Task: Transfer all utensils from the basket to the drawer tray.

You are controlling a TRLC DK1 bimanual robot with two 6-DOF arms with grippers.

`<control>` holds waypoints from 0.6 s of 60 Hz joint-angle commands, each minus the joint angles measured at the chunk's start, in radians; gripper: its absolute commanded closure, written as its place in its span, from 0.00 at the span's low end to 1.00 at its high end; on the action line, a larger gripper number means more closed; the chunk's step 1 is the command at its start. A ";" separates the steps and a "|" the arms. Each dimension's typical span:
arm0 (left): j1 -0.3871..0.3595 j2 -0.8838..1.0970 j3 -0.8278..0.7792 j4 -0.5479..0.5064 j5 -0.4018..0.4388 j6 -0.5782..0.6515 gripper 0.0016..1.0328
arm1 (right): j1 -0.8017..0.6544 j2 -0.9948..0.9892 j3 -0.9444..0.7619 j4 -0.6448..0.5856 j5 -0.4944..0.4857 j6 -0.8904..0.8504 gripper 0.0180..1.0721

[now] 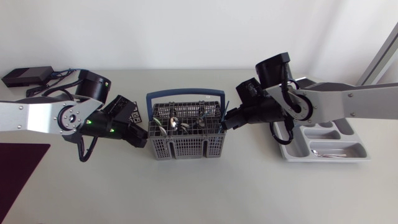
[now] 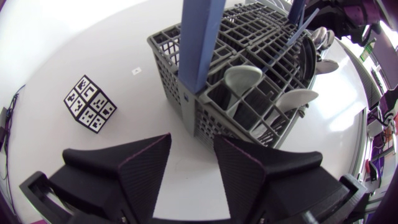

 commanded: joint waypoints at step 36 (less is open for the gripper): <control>0.101 -0.096 -0.034 0.015 0.023 0.030 0.36 | 0.047 -0.181 -0.127 -0.036 0.077 0.040 0.61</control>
